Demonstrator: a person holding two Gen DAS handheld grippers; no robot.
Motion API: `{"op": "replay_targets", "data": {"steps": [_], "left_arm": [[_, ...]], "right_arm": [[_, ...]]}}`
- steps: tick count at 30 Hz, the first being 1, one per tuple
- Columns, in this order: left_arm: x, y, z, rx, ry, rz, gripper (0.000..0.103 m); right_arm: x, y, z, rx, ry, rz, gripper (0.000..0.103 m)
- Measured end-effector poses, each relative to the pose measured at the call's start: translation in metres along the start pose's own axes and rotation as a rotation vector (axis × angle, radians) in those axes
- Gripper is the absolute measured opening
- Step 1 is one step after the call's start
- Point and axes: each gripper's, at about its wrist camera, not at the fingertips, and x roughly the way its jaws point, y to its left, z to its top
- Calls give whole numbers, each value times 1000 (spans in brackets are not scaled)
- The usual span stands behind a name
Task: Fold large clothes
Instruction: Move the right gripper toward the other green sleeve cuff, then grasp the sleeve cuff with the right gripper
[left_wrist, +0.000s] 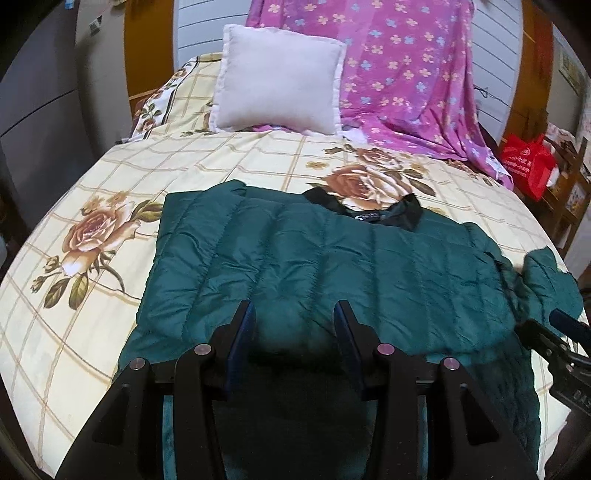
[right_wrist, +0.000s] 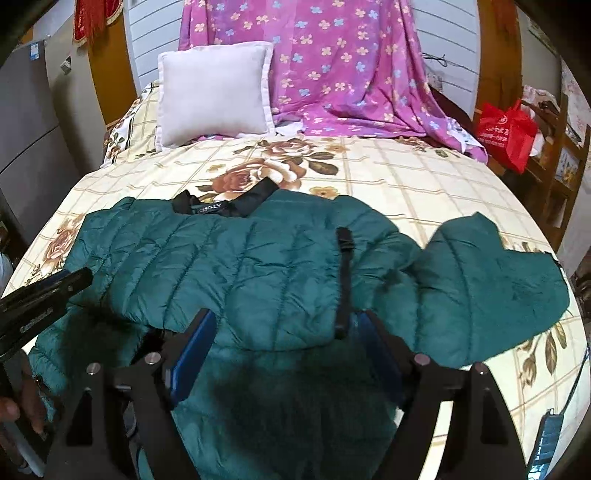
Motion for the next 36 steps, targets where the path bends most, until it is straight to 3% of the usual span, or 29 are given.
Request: {"op": "replay_targets", "data": {"steps": [10,25,36], "left_arm": [[-17,-3,-10,-7,-22,-12,24],[-1,8,-6,-69,-8,-17,24],[7,7,-9,-66,9,-17,24]], "right_arm": [[-21,-30,-4,23,-29,-64,82],[-23,-98,5,100,-56,-161,83],[-9,-188,8,259,-50,-273,83]]}}
